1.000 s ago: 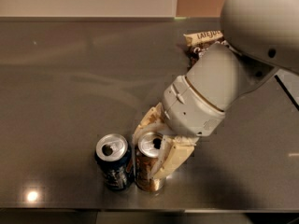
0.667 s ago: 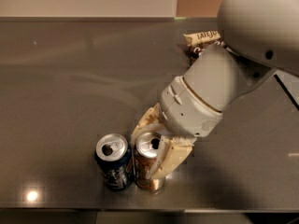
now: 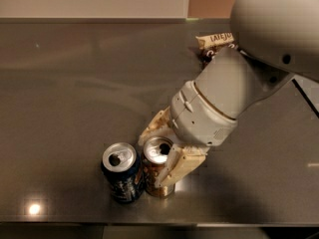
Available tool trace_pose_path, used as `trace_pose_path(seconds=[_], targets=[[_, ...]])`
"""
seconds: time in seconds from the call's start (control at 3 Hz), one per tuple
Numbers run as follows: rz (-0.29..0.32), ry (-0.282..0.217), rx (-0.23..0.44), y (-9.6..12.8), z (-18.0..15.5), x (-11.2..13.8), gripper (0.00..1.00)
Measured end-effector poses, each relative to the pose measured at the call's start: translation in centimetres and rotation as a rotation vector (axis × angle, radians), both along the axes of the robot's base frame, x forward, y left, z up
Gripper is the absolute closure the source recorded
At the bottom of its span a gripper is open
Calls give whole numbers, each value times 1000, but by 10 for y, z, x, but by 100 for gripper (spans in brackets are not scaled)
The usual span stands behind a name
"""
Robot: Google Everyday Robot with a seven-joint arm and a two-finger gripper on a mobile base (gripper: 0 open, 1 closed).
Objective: Move orange can near pepsi can
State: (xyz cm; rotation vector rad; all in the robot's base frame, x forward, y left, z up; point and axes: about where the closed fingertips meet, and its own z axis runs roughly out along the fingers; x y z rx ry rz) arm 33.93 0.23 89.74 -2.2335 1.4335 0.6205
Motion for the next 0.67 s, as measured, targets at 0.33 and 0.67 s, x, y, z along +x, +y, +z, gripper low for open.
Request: trace_pose_path(seconds=[0.33,0.67], targets=[[0,-5,-1,1,1,-1,0],[0,-5,-1,1,1,-1,0]])
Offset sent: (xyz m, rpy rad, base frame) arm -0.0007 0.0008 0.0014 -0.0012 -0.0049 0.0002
